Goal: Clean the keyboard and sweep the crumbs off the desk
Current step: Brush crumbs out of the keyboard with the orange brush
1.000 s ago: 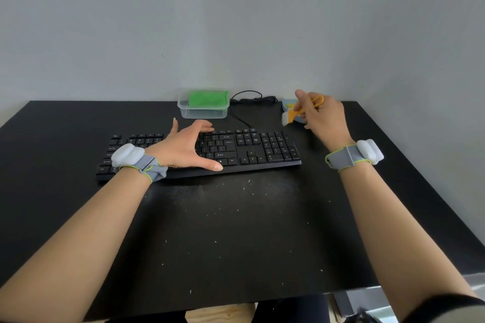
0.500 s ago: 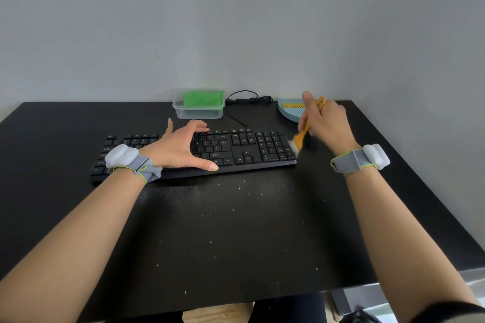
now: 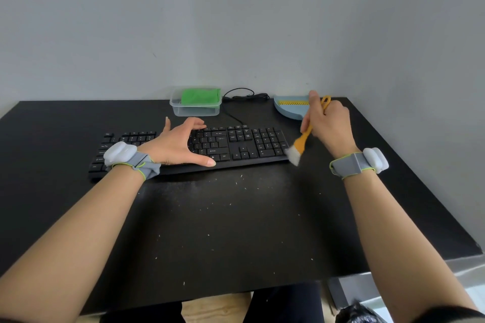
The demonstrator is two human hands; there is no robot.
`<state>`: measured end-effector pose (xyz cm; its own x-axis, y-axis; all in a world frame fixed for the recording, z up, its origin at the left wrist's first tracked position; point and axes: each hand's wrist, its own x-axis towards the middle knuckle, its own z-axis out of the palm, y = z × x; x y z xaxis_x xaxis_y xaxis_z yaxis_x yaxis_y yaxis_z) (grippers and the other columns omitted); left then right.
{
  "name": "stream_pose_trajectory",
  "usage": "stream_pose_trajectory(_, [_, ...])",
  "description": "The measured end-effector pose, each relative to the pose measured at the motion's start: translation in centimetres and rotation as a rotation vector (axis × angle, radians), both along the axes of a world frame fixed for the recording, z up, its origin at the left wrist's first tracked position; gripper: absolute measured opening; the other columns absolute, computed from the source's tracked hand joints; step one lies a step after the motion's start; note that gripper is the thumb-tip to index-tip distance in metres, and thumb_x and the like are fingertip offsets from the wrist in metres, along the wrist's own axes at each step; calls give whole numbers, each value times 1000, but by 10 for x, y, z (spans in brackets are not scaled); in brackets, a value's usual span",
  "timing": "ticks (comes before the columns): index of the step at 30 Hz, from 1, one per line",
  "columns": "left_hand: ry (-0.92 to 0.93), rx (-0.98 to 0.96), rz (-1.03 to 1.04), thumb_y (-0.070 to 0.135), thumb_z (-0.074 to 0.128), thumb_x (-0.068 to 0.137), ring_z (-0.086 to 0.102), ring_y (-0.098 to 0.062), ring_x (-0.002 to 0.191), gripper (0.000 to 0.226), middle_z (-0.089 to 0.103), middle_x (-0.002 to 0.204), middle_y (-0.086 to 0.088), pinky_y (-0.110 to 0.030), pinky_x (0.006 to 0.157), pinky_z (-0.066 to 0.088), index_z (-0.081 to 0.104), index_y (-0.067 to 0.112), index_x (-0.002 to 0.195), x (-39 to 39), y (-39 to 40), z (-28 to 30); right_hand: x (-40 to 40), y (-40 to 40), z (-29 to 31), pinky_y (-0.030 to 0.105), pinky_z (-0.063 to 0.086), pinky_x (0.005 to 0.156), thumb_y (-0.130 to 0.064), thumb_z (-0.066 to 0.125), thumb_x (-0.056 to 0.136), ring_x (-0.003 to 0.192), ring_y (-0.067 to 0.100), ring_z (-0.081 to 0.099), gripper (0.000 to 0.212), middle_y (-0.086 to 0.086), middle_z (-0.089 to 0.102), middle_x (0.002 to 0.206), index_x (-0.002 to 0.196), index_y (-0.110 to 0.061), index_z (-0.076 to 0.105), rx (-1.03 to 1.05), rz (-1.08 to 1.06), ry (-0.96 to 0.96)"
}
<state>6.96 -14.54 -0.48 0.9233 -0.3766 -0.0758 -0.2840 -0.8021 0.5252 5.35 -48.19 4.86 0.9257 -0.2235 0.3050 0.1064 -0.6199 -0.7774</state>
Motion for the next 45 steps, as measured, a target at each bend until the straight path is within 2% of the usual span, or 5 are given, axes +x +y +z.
stream_pose_trajectory(7, [-59,14,8,66,77,67,29,-12,145,106,37,155,6,-52,116,-21,24,19,146,0,-4,-2,-11,11,-4,10,42,54,-41,36,106,44,6,52,69,0,58,46,54,-9,70,23,37,-19])
stream_pose_trajectory(16, [-116,34,20,66,76,68,29,-14,146,105,34,157,1,-54,117,-20,26,15,146,-4,-7,-2,-23,50,-9,25,49,59,-41,38,105,46,8,55,65,0,60,47,56,-15,71,69,106,-71])
stream_pose_trajectory(23, [-200,134,12,66,69,77,6,-13,152,105,27,160,-2,-52,117,-20,20,11,152,-14,-5,1,-22,66,-8,23,46,57,-36,38,105,43,9,52,66,-4,55,41,51,-14,70,0,111,-75])
stream_pose_trajectory(37, [-185,113,68,67,73,71,-1,-11,152,112,28,160,-2,-51,116,-22,18,12,152,-33,36,4,-21,104,-7,13,42,50,-37,38,106,41,5,51,67,-6,54,39,52,-14,70,22,179,-24])
stream_pose_trajectory(45, [-161,131,92,73,71,66,-2,-11,152,116,27,160,-3,-54,116,-21,21,13,151,-39,49,3,-19,107,-13,23,45,51,-42,37,105,41,7,53,65,-3,58,45,58,-14,72,102,177,18])
